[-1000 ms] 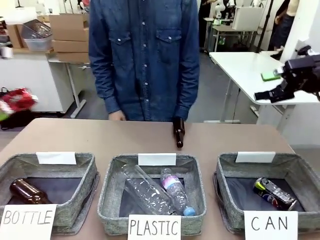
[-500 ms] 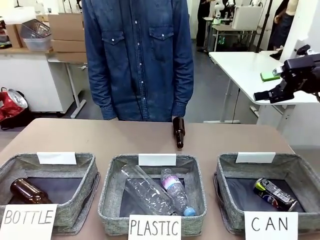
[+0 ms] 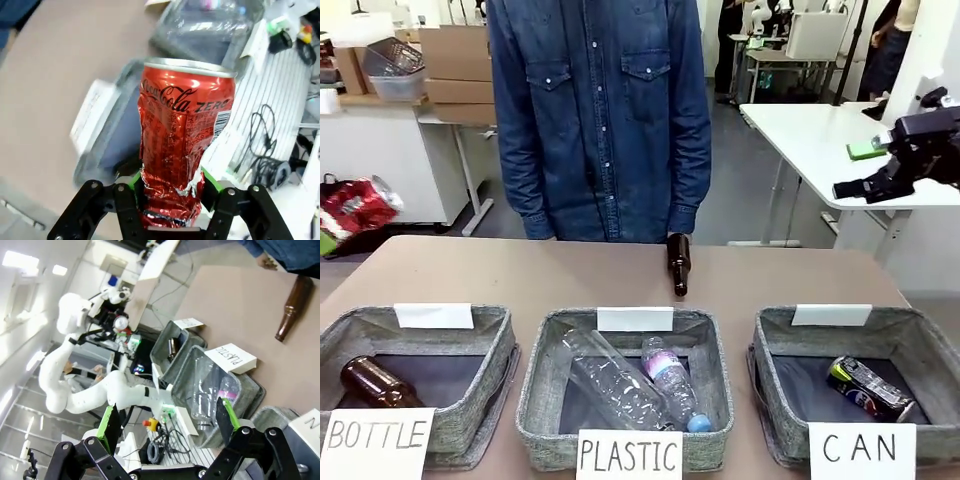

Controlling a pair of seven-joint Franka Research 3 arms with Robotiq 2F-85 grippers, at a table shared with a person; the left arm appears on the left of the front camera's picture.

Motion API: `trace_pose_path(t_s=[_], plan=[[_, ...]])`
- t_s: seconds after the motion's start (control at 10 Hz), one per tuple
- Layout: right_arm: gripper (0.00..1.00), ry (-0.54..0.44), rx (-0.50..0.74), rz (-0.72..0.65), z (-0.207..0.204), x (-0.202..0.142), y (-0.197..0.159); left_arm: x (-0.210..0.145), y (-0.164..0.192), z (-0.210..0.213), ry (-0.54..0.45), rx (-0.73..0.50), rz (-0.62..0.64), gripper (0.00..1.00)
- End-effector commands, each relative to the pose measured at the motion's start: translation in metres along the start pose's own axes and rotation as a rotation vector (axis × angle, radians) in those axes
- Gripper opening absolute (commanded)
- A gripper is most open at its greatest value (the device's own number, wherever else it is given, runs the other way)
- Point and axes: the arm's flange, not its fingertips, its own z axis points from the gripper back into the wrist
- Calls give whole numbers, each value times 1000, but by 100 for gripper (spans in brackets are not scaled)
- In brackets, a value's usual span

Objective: Sort the can waste into the basket.
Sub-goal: Pick up the can waste from the table and place it in the right Fabric basket.

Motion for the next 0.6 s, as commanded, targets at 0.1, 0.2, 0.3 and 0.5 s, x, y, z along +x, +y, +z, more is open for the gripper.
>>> trace_pose_path(t_s=[0.1,0.2,0.3,0.5], plan=[[100,-121,-236,-88,86,-20,25,190,-113,-82,18,52,-300,37],[100,-207,-284,-137,123,-41,21,227,-149,-102,16,48,-407,37],[100,-294,-313,-184,160,-65,13,258,-188,-130,26,30,-502,37],[100,-387,-304,-200,198,-110,4,321,-231,-193,78,122,-589,37]])
